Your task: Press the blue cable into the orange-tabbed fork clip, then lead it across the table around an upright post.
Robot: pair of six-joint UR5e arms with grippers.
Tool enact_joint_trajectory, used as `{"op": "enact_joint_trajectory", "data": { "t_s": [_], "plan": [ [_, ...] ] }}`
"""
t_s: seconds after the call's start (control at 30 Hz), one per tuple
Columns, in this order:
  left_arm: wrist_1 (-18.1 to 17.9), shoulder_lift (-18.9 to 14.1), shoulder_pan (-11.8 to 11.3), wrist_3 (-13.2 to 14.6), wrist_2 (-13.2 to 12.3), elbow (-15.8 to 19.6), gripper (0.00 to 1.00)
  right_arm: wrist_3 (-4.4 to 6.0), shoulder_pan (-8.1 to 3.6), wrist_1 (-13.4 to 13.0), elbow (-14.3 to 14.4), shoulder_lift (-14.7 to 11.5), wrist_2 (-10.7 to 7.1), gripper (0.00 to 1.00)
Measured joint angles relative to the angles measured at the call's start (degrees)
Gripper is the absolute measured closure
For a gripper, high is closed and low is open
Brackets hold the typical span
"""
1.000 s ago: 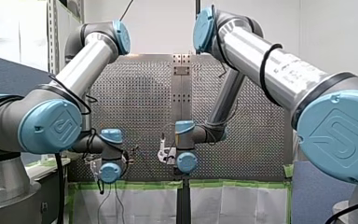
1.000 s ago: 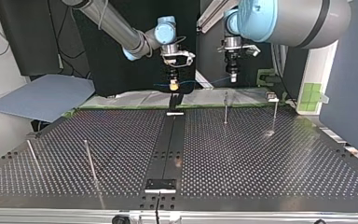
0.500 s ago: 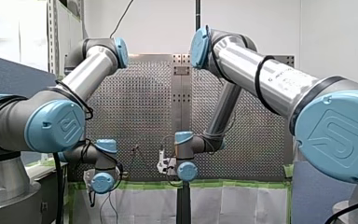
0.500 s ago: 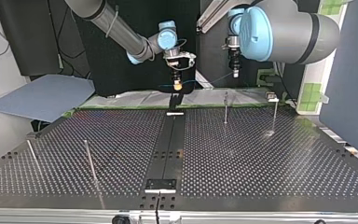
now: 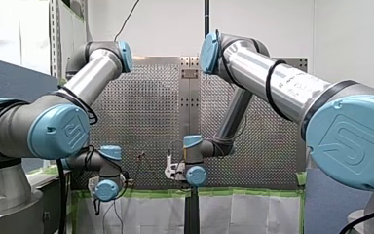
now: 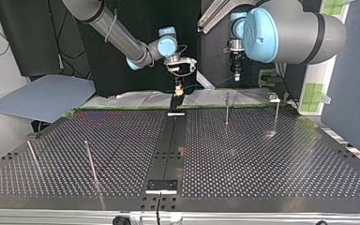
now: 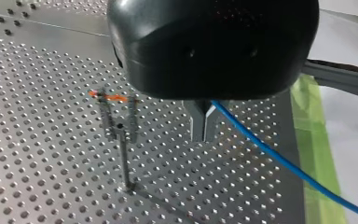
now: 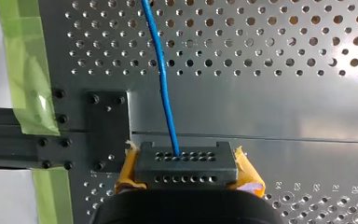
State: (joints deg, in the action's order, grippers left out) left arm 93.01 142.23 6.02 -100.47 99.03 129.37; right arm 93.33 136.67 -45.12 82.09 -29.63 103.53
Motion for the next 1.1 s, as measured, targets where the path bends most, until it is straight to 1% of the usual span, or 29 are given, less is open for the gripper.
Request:
{"op": "enact_joint_trajectory", "data": {
  "t_s": [0.2, 0.43, 0.7, 0.87, 0.97, 1.1],
  "plan": [
    [1.3, -2.0, -0.3, 0.1, -0.2, 0.0, 1.0, -0.04, -0.65, 0.5, -0.7, 0.0, -0.08, 1.0],
    [2.0, -2.7, -0.6, -0.2, -0.3, -0.8, 1.0, -0.06, -1.45, 0.7, -1.3, 0.0, -0.62, 1.0],
    [3.4, -2.8, -0.7, -0.6, -0.9, -2.2, 1.0, -0.03, -1.82, 0.6, -1.5, 0.0, -0.68, 1.0],
    [3.7, -2.8, -0.7, 0.3, -1.2, -2.3, 1.0, -0.34, -1.83, 0.8, -1.7, 0.0, -1.35, 1.0],
    [3.8, -3.4, -0.6, 0.7, -1.5, -2.0, 1.0, -0.46, -1.85, 1.6, -2.2, 0.0, -1.62, 1.0],
    [3.8, -5.3, -0.4, 0.5, -1.9, -0.7, 1.0, -0.54, -1.88, 2.9, -2.8, 0.0, -1.65, 1.0]
  ]
}}
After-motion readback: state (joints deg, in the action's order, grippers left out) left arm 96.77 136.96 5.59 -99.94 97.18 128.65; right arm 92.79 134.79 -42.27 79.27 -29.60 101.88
